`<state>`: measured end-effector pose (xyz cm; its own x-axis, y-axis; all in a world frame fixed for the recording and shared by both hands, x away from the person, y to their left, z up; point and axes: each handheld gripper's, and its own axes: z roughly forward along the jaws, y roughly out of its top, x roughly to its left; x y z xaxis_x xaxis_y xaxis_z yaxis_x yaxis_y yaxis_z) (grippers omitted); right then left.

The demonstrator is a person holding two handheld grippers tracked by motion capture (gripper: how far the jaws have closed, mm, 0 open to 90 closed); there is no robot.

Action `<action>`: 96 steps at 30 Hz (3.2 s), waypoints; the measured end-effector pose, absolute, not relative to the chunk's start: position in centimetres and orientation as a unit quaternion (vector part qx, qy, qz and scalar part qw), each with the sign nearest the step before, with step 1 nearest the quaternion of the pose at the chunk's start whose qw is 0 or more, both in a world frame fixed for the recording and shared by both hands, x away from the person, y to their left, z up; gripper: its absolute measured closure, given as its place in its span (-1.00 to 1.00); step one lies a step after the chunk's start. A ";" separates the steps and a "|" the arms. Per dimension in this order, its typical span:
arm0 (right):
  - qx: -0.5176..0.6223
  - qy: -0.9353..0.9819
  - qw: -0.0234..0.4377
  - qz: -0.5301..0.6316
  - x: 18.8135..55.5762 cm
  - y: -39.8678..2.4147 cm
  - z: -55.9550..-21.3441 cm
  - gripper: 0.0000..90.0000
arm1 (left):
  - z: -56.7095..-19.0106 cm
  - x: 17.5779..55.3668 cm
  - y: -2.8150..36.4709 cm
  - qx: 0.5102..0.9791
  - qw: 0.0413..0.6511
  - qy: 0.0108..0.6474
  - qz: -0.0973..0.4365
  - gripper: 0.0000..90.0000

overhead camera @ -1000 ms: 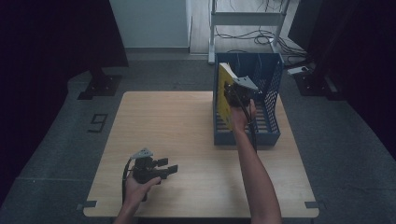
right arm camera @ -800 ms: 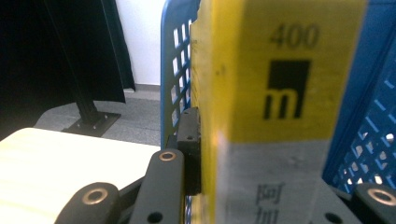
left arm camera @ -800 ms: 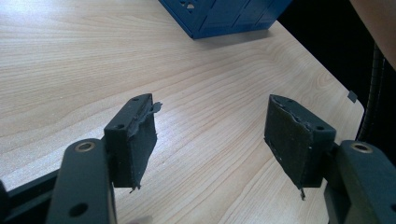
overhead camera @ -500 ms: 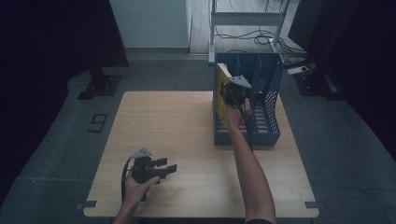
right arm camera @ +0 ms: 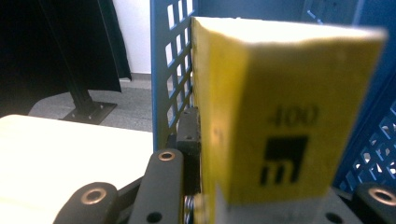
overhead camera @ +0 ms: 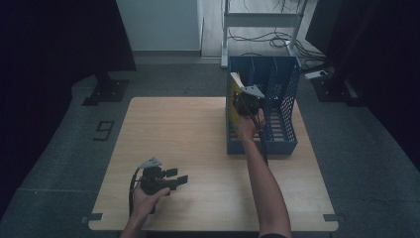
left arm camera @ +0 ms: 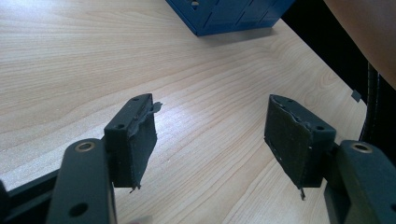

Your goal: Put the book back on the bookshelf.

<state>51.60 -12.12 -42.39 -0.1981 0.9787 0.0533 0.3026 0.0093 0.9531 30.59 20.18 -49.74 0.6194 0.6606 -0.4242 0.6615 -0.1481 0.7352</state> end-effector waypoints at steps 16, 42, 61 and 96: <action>0.518 0.635 0.338 0.464 49.8 -12.7 -42.6 0.56 | -49.8 30.4 19.6 0.763 0.481 0.432 -0.001 -0.25; 0.511 0.633 0.323 0.484 50.2 -13.4 -41.5 0.44 | -49.9 30.4 19.4 0.767 0.477 0.429 -0.002 -0.25; 0.526 0.638 0.339 0.448 50.7 -13.0 -40.8 0.66 | -50.0 30.4 19.4 0.771 0.468 0.431 0.010 -0.25; 0.517 0.621 0.361 0.467 54.1 -11.4 -41.7 0.60 | -50.3 30.7 19.8 0.769 0.468 0.436 0.003 -0.25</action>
